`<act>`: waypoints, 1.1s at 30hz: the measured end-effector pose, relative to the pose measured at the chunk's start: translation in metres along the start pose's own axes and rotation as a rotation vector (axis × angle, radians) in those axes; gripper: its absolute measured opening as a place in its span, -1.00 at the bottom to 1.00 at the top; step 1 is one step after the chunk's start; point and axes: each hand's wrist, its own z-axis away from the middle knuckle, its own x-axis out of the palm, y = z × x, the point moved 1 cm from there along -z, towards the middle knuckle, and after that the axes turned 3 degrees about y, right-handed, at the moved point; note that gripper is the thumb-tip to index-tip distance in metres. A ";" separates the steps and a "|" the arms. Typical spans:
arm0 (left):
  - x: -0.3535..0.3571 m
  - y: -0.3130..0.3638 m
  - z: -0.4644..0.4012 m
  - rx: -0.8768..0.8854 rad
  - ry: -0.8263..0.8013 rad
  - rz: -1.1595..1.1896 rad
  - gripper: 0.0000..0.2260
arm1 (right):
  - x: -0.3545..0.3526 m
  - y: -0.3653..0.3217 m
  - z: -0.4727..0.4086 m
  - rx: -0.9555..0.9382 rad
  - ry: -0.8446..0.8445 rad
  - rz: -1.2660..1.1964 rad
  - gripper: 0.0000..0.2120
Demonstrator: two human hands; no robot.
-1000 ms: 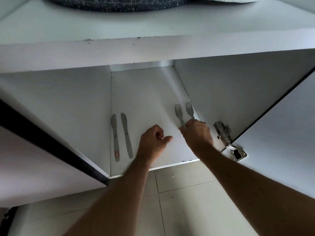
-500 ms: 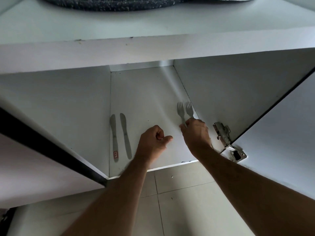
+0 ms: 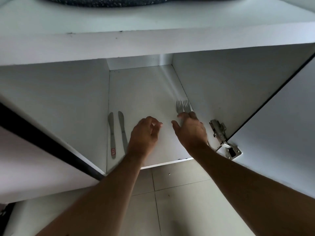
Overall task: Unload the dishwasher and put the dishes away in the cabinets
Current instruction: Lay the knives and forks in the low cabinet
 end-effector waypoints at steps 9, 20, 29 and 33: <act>-0.019 -0.002 0.026 0.196 0.023 -0.449 -0.47 | -0.005 0.012 0.042 -0.237 -0.052 0.190 -0.30; -0.122 0.107 0.085 0.127 0.008 -0.399 -0.55 | -0.111 -0.056 0.094 -0.268 -0.229 0.189 -0.22; -0.261 0.258 0.088 0.037 -0.087 -0.422 -0.53 | -0.286 -0.156 0.122 -0.138 -0.266 0.046 -0.24; -0.331 0.350 0.088 -0.018 -0.066 -0.352 -0.57 | -0.390 -0.208 0.142 0.016 -0.256 -0.027 -0.34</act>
